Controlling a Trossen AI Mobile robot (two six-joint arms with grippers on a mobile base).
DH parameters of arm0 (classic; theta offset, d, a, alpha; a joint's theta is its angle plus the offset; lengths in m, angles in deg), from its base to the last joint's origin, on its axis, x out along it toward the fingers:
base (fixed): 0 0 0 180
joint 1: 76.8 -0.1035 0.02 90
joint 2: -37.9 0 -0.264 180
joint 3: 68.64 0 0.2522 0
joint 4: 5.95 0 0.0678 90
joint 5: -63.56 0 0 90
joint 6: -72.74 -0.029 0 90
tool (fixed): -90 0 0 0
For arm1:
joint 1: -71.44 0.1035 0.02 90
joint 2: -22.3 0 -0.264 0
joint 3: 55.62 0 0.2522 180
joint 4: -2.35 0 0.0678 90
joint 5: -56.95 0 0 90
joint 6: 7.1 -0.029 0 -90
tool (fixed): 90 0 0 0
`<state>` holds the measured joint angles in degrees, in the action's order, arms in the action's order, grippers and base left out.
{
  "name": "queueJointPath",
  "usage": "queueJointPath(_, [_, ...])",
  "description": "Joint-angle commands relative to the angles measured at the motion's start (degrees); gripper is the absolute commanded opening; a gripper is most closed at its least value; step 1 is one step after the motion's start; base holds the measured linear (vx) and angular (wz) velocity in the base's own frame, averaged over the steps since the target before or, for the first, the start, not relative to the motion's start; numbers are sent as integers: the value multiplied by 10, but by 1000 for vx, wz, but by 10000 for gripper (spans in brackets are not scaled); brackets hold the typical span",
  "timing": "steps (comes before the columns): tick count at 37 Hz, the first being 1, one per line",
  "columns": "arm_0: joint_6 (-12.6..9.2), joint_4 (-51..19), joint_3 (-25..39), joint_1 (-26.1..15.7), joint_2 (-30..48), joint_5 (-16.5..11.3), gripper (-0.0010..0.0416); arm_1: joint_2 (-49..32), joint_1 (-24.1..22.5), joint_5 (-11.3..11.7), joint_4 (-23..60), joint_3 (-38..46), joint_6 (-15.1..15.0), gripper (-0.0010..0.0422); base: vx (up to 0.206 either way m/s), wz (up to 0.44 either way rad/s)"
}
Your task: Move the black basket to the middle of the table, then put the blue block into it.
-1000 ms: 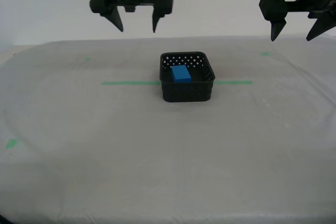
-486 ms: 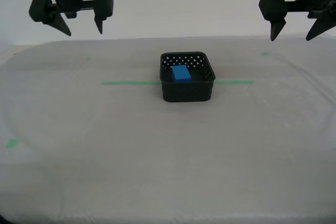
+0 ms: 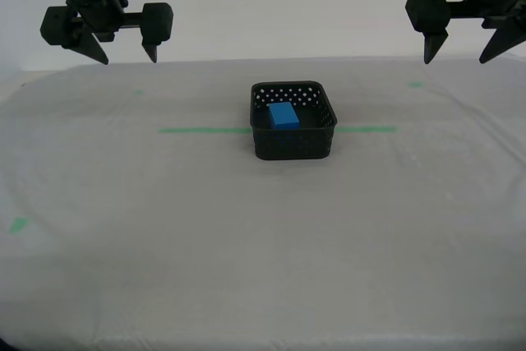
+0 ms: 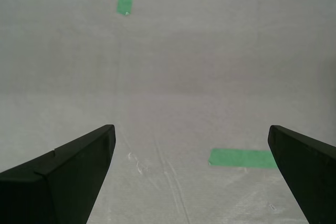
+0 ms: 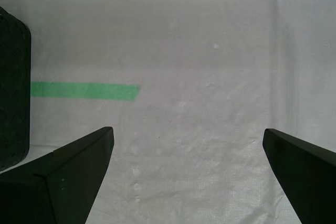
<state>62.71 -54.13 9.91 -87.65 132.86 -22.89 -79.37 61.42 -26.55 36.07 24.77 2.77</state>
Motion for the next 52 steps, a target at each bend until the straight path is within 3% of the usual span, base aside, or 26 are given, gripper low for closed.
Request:
queueJointPath(1, [0, 1, 0, 0, 0, 2, 398, 0, 0, -1, 0, 0, -2, 400, 0, 0])
queueJointPath(52, [0, 1, 0, 0, 0, 2, 399, 0, 0, -1, -5, 0, -2, 400, 0, 0])
